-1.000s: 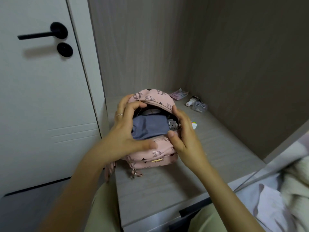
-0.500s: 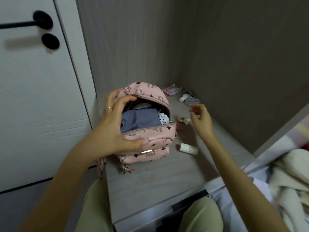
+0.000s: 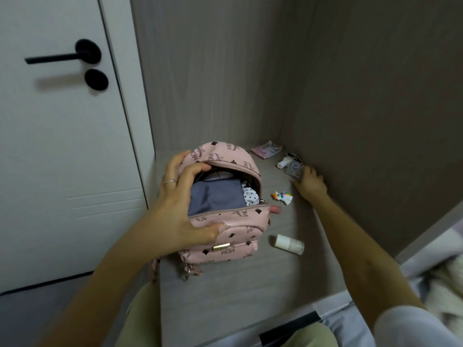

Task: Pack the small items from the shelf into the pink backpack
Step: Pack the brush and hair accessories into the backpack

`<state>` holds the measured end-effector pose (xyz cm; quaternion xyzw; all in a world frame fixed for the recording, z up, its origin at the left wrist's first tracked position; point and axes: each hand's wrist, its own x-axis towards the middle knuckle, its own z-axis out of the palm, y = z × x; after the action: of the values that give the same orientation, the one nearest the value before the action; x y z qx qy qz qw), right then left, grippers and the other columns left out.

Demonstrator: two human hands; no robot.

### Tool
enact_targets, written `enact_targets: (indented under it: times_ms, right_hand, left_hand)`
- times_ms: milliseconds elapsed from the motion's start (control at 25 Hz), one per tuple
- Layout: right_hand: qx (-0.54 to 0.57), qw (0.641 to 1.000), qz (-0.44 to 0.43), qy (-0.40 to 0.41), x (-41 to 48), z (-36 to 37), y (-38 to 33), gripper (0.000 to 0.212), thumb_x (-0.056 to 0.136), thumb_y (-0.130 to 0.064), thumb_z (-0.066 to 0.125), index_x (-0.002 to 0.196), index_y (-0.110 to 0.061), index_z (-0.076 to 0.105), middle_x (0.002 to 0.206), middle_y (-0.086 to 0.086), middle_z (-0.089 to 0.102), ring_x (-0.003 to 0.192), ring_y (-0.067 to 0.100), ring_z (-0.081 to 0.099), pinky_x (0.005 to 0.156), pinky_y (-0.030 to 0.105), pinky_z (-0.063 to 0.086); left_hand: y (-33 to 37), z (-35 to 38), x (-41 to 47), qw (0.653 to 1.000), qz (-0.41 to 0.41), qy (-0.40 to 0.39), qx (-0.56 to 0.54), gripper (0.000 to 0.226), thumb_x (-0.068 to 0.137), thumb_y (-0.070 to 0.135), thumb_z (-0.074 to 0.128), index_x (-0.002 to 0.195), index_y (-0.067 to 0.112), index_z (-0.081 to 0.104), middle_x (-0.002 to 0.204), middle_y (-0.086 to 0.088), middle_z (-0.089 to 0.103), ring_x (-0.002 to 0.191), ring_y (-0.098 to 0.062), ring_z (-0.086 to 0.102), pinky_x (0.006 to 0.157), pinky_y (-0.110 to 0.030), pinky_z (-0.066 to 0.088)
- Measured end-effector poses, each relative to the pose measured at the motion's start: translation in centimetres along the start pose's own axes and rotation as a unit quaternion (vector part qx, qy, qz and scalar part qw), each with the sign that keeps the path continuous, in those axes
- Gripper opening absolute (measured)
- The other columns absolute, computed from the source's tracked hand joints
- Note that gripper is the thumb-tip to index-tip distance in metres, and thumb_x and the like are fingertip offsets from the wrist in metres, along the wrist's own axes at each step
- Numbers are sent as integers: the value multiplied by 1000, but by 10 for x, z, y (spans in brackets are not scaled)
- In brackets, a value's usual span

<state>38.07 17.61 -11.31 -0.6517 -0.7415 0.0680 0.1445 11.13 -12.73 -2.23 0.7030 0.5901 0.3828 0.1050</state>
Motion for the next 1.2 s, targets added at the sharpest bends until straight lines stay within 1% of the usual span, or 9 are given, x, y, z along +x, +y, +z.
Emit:
enact_targets:
  times_ms: [160,320,480,600,680,840,960,1080,1200]
  right_hand:
    - [41,999,3,-1,2,-8,-1,55,88,-31,64,124,2,40,131,24,42,115,44,47,87,47,42]
    - [97,994,35,-25,4,-15,-6,67,83,-34,69,133,-3,38,136,22,39,121,40,45,93,42,40]
    - [173,985,27,5,-2,-16,-9,39,89,-32,57,117,-4,61,117,23,55,117,33,45,90,36,39]
    - [380,924,-1,36,-31,-32,-19,23,88,-11,57,108,-3,65,93,16,55,91,18,49,80,30,42]
    - [489,869,-68,34,-66,-54,-40,29,86,-7,58,114,-4,65,94,23,57,80,12,54,74,24,47]
    - [587,773,-238,-44,-151,-103,-83,33,85,-19,60,117,-26,65,126,16,52,104,19,64,89,27,51]
    - [506,786,-350,-61,-198,-120,-101,46,83,-7,63,127,-20,59,124,5,46,115,13,52,89,24,48]
    - [426,824,-367,-66,-217,-120,-115,47,78,8,67,120,-14,62,126,5,42,116,12,52,94,26,48]
    - [391,852,-344,-44,-221,-112,-132,45,76,10,69,116,-12,65,128,5,46,118,8,51,98,27,47]
  left_hand:
    - [0,-2,4,1000,-14,-10,-1,91,52,61,64,129,47,17,147,13,-1,140,-18,15,112,-48,28]
    - [1,-1,2,1000,-7,-9,-4,90,54,61,65,131,42,21,148,10,0,140,-19,14,112,-48,28]
    - [3,-3,1,1000,-15,-10,-10,93,55,62,64,135,34,25,148,9,-1,141,-19,12,112,-47,29]
    - [2,-3,-1,1000,-10,-8,-11,94,55,63,65,135,35,25,149,9,-1,140,-20,14,111,-46,31]
    - [0,-3,-3,1000,4,-10,-11,96,55,65,67,136,38,23,149,9,-1,141,-18,13,112,-43,30]
    - [-7,-6,-6,998,18,-12,-61,81,67,65,61,136,42,26,149,13,3,141,-4,12,112,-22,20]
    - [-11,-11,-5,995,18,-2,-101,53,82,42,53,131,47,32,148,12,11,137,8,14,107,-6,15]
    - [-19,-18,-6,993,18,-36,-112,68,83,11,65,135,42,34,149,11,11,139,2,17,112,-20,23]
    - [-19,-20,-5,993,25,-32,-114,72,80,11,71,134,43,37,147,11,15,137,3,21,109,-15,27]
